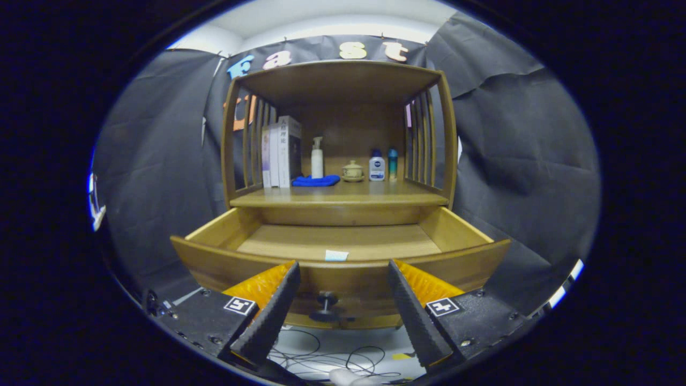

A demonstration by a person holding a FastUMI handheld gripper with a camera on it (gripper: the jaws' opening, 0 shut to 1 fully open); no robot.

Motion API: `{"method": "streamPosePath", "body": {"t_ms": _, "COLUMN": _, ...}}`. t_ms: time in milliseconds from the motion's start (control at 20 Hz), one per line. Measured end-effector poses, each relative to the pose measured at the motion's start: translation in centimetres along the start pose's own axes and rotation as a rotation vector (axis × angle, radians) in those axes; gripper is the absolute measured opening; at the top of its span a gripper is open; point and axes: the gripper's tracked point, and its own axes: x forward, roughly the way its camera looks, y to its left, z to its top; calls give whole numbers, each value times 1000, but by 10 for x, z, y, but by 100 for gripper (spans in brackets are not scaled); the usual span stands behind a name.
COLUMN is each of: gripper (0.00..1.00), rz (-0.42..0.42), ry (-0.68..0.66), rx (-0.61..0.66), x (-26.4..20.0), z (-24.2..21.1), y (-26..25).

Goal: Pull open the drawer, take out the items inside it, and place them on the countertop above the cabinet.

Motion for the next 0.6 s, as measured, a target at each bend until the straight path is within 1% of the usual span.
{"method": "streamPosePath", "body": {"t_ms": 150, "gripper": 100, "rz": -7, "ry": -24, "rx": -18, "x": 19, "z": 46, "y": -7}}
{"method": "streamPosePath", "body": {"t_ms": 300, "gripper": 100, "rz": -8, "ry": -34, "rx": -30, "x": 44, "z": 86, "y": -4}}
{"method": "streamPosePath", "body": {"t_ms": 450, "gripper": 100, "rz": 35, "ry": -20, "rx": -3, "x": 71, "z": 110, "y": 12}}
{"method": "streamPosePath", "body": {"t_ms": 500, "gripper": 100, "rz": 36, "ry": -5, "rx": -3, "x": 81, "z": 114, "y": 14}}
{"method": "streamPosePath", "body": {"t_ms": 600, "gripper": 100, "rz": 26, "ry": 67, "rx": -14, "x": 101, "z": 108, "y": 15}}
